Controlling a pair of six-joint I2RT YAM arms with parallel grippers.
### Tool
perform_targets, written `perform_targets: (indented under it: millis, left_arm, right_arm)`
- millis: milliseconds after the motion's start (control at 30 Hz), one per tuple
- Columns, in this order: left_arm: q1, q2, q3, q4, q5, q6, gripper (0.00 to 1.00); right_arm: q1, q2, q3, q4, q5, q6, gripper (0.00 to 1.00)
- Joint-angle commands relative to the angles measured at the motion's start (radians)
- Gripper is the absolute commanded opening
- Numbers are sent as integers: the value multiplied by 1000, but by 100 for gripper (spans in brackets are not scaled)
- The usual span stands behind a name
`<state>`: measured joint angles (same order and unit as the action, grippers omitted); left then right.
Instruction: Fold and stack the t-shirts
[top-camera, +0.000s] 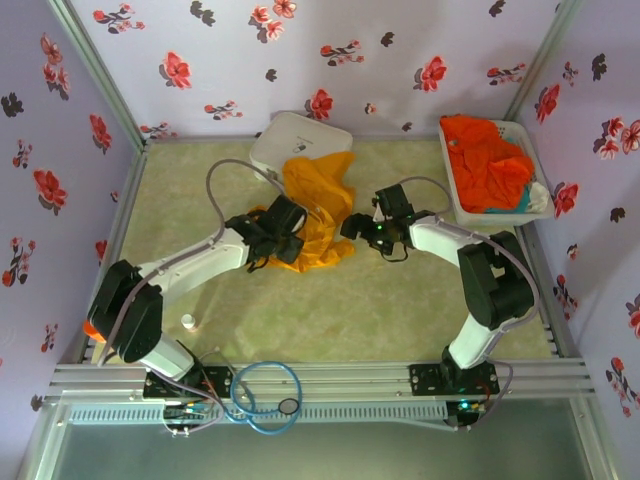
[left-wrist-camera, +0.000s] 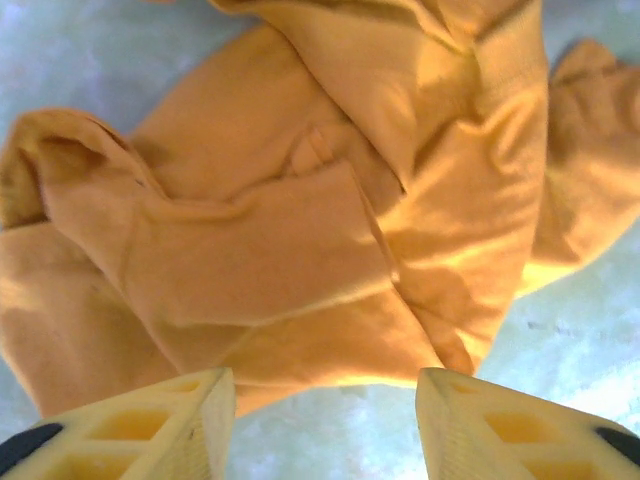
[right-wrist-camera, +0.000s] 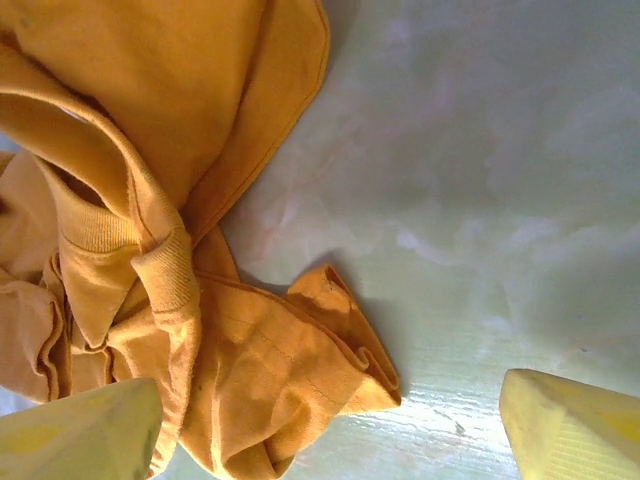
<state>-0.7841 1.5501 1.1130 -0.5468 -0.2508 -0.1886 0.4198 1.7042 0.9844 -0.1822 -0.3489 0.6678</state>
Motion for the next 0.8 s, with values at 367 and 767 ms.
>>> perform_targets:
  millis: [367, 767]
  left_arm:
    - [-127, 210, 18, 31, -5, -78, 52]
    - [-138, 290, 59, 16, -117, -88, 41]
  right_arm:
    - [5, 35, -3, 13, -36, 40, 77]
    - [5, 40, -3, 1, -33, 33, 80]
